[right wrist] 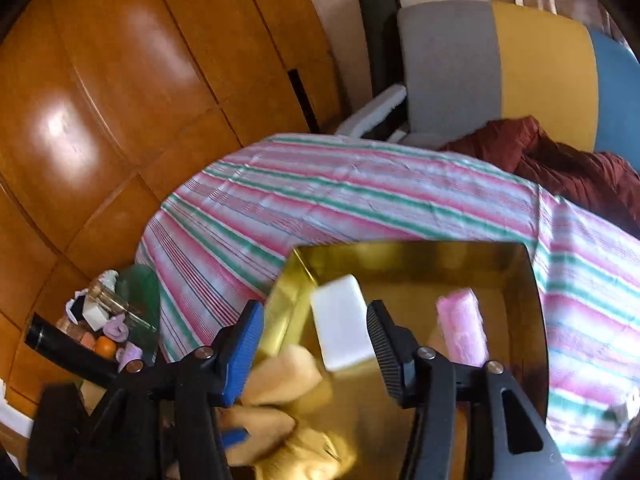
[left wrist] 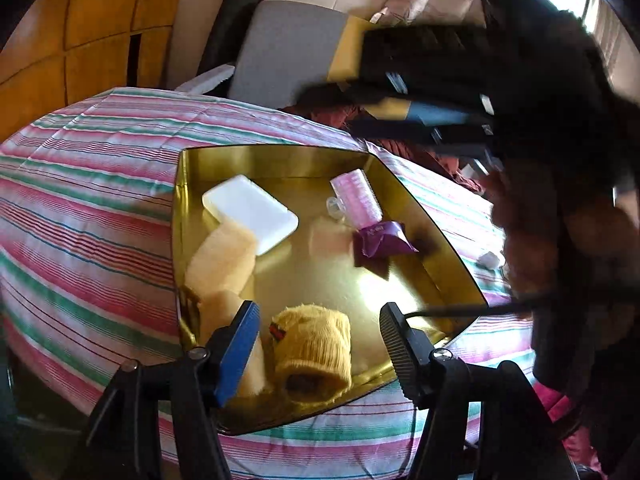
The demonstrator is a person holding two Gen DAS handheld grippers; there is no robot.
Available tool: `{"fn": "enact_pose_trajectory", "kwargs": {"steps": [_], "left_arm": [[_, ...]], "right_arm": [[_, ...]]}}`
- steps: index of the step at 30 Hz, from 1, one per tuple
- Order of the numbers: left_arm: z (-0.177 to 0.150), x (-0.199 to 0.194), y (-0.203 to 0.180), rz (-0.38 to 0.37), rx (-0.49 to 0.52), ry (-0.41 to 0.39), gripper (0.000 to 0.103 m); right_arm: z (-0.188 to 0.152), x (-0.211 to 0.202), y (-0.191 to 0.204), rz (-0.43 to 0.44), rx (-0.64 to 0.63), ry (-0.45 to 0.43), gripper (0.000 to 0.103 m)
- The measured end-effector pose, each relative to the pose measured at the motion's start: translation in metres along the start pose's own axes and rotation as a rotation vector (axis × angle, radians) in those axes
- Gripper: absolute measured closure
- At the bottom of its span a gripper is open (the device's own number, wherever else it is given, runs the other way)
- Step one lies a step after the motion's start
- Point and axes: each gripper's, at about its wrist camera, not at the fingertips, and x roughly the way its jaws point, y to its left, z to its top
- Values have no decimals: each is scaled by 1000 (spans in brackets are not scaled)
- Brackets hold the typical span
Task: Organize objects
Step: 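Carry the cuff into the gold tray and release it while the right gripper releases the white block there, then withdraw both grippers from the tray toward the remaining items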
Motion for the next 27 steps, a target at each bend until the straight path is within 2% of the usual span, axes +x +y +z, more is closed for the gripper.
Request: {"fn": "enact_pose_trajectory", "kwargs": {"steps": [2, 6, 11, 19, 27], "left_arm": [[2, -1, -1, 7, 1, -9, 40], [4, -3, -5, 44, 0, -20, 37], [5, -5, -7, 83, 3, -38, 30], [7, -9, -10, 125, 0, -49, 26], [7, -11, -22, 154, 43, -52, 25]], "right_arm": [[-9, -2, -2, -46, -14, 6, 48], [-23, -8, -3, -159, -55, -2, 32], [-39, -22, -2, -305, -117, -53, 29], [-52, -45, -5, -398, -148, -107, 26], [-60, -63, -7, -423, -150, -145, 26]]}}
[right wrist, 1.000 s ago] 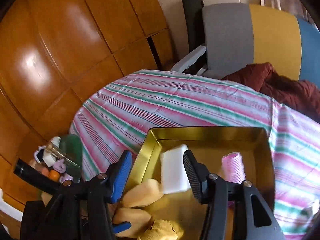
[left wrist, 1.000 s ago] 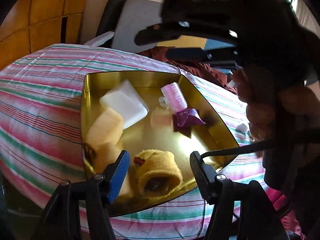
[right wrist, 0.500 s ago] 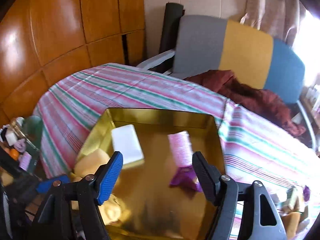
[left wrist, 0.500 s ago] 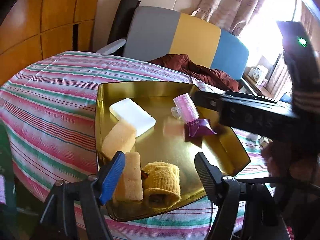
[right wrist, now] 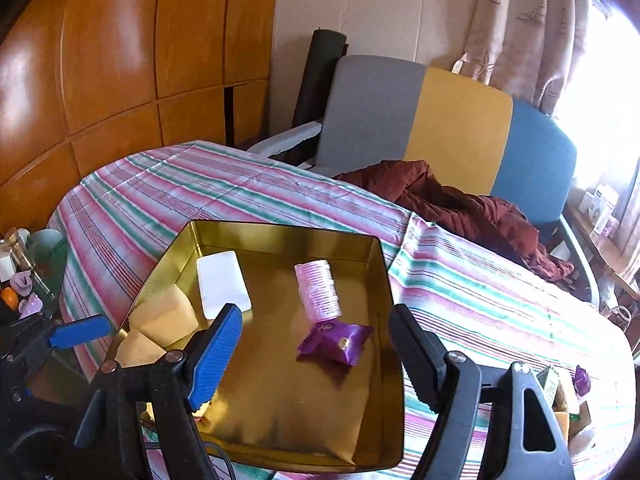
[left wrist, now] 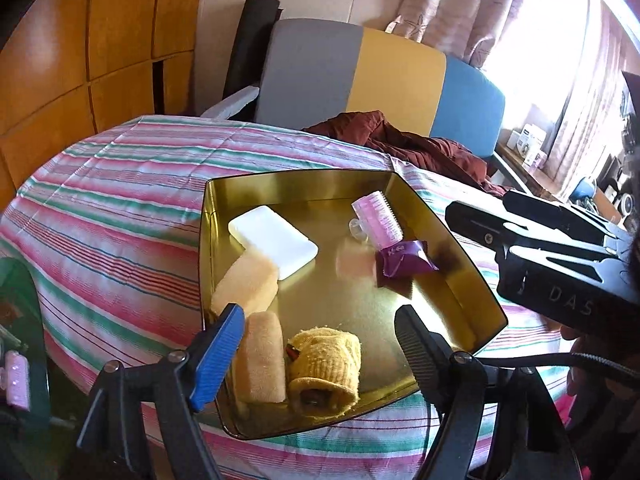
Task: Organize objects
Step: 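Withdraw both grippers from the tray toward the remaining items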
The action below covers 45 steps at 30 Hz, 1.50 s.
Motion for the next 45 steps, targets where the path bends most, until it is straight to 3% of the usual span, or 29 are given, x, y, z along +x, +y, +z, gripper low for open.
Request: {"fn": "enact_pose_trajectory", "kwargs": {"steps": [28, 37, 45], "left_arm": [[3, 4, -26, 17, 82, 18, 16], [9, 4, -38, 21, 102, 12, 16], [24, 6, -60, 8, 153, -9, 16]], "right_arm": [[-17, -14, -46, -57, 76, -24, 25], [-29, -17, -78, -111, 120, -10, 25], [-52, -17, -129, -208, 143, 38, 25]]}}
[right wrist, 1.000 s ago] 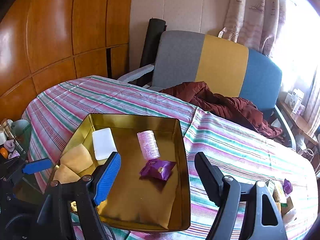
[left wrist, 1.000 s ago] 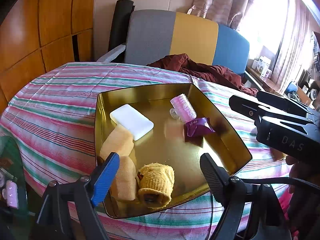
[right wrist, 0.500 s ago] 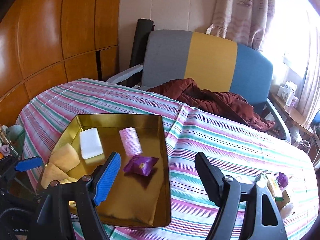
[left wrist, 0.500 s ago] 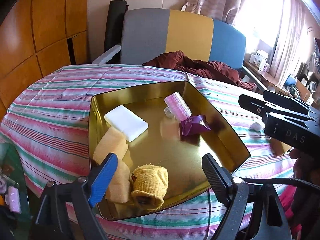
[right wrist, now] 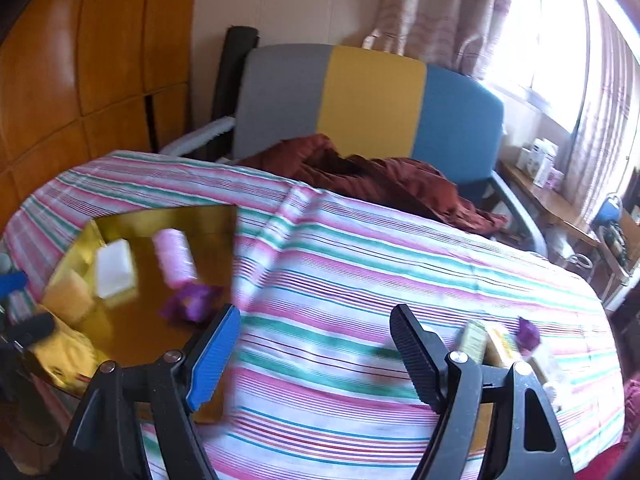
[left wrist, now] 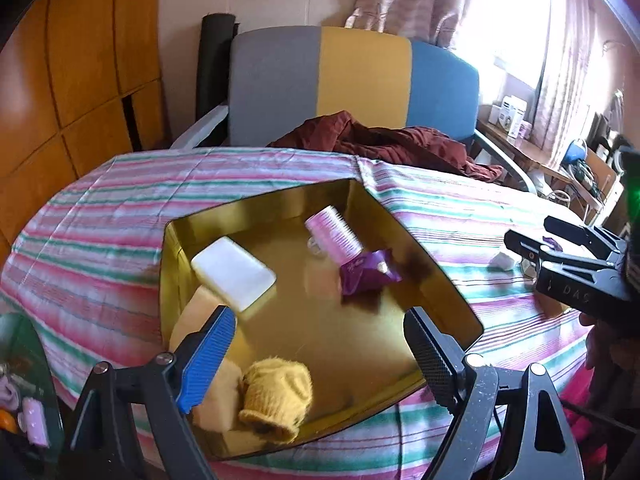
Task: Organize objects
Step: 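Withdraw both grippers from the tray toward the remaining items, then grasp the plastic-wrapped white ball with the left gripper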
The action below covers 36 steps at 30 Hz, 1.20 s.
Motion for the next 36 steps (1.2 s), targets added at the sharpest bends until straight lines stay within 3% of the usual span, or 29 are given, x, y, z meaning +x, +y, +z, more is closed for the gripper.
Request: {"fn": "enact_pose_trajectory", "kwargs": {"steps": [7, 13, 18, 23, 36], "left_arm": [[21, 6, -40, -69, 93, -27, 16], [36, 21, -86, -140, 179, -24, 16], [45, 37, -128, -183, 254, -15, 16], [51, 58, -163, -227, 294, 13, 16], [65, 131, -240, -307, 344, 133, 23]], "right_arm": [[-14, 9, -91, -163, 69, 55, 25], [-33, 9, -186, -281, 308, 68, 20], [-58, 7, -242, -242, 602, 72, 20], [-75, 1, -267, -204, 768, 76, 20], [-89, 2, -289, -161, 911, 61, 20]]}}
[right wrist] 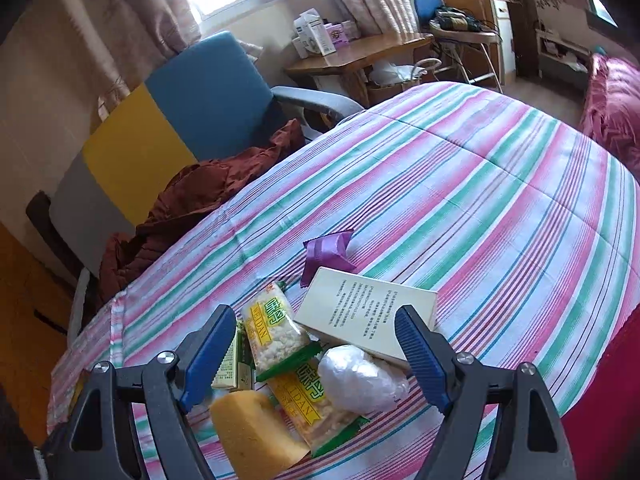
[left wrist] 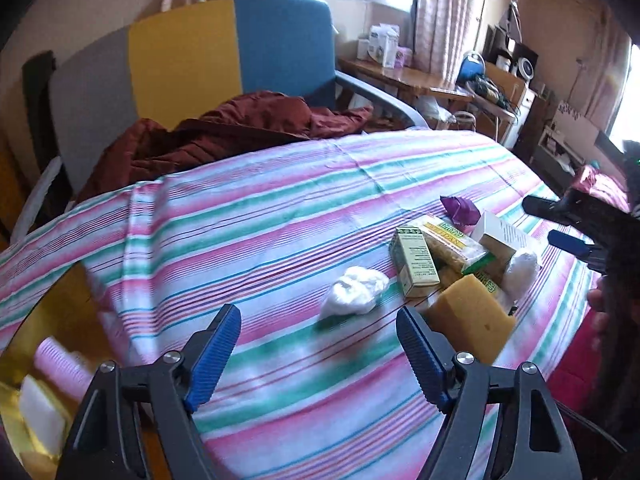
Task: Organize objects
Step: 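Grasp the plastic-wrapped white ball with the left gripper, then grasp the white printed box with the right gripper while the left holds the ball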
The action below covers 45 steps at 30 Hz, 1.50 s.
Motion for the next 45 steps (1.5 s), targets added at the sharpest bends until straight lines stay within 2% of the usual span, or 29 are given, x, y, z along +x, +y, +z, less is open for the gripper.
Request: {"fn": "enact_pose_trajectory", "kwargs": {"steps": [7, 12, 14, 16, 17, 18, 25, 34, 40, 45], "left_arm": [[12, 49, -23, 0, 76, 50, 23], [16, 78, -29, 9, 112, 80, 23], [17, 90, -29, 2, 116, 95, 30], [17, 101, -29, -8, 117, 134, 56], [15, 105, -28, -11, 116, 146, 58], [13, 107, -27, -14, 111, 147, 64], [0, 102, -23, -17, 92, 145, 65], [-17, 86, -19, -4, 72, 155, 65], [-34, 71, -21, 9, 84, 151, 65], [-49, 60, -25, 16, 93, 142, 65]], "right_arm": [[8, 1, -41, 32, 203, -1, 19], [9, 8, -50, 44, 259, 30, 19], [9, 11, -47, 42, 247, 43, 19], [9, 13, -45, 37, 235, 51, 19], [9, 14, -45, 34, 232, 54, 19], [9, 15, -45, 30, 229, 57, 19], [10, 21, -46, -11, 222, 72, 19], [4, 32, -31, -31, 135, 133, 19], [3, 33, -37, -52, 157, 137, 19], [-4, 38, -34, -60, 156, 180, 19]]}}
